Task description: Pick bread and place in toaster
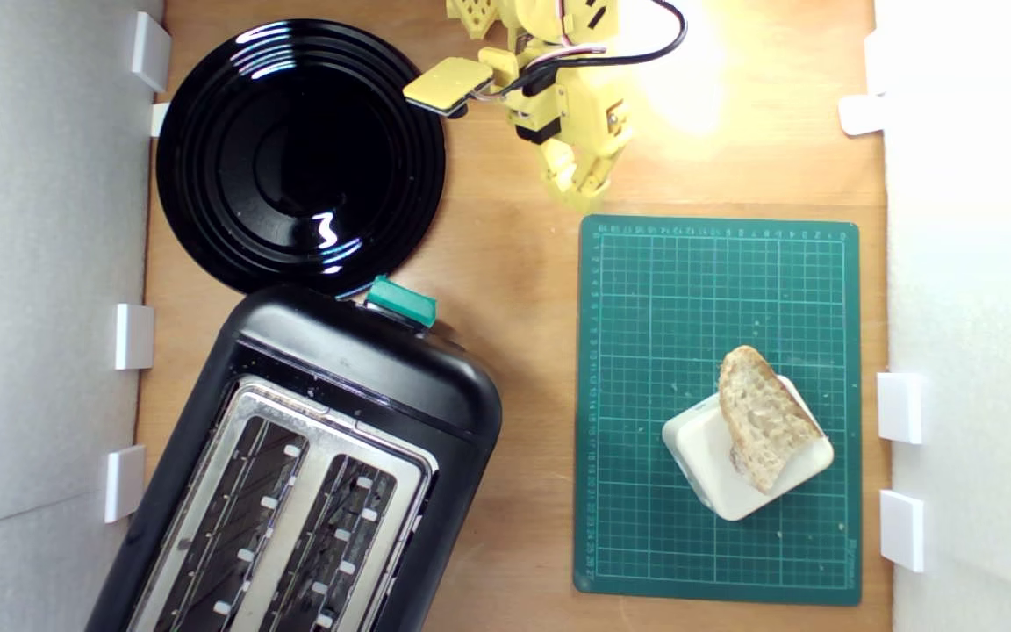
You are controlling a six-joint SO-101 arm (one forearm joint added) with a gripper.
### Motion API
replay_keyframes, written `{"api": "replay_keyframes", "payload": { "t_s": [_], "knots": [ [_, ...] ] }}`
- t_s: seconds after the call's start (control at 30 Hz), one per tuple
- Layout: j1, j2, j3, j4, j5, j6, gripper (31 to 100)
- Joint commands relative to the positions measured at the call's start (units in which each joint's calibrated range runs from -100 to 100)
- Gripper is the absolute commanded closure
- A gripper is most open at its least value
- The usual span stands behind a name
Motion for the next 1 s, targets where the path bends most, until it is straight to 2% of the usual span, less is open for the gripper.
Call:
{"api": "replay_keyframes", "payload": {
  "t_s": [0.0, 0.13, 0.3, 0.53, 0.97],
  "knots": [
    [0.3, 6.1, -2.7, 0.5, -10.2, -1.9, 96.0],
    [-0.1, 12.2, -4.4, -0.1, -17.5, -2.6, 96.0],
    [-0.4, 20.6, -4.2, 0.6, -33.2, -6.6, 96.0],
    [-0.4, 35.2, -3.6, 0.6, -50.0, -9.0, 95.9],
    [-2.1, 62.4, -3.5, 0.7, -81.9, -9.3, 95.8]
  ]
}}
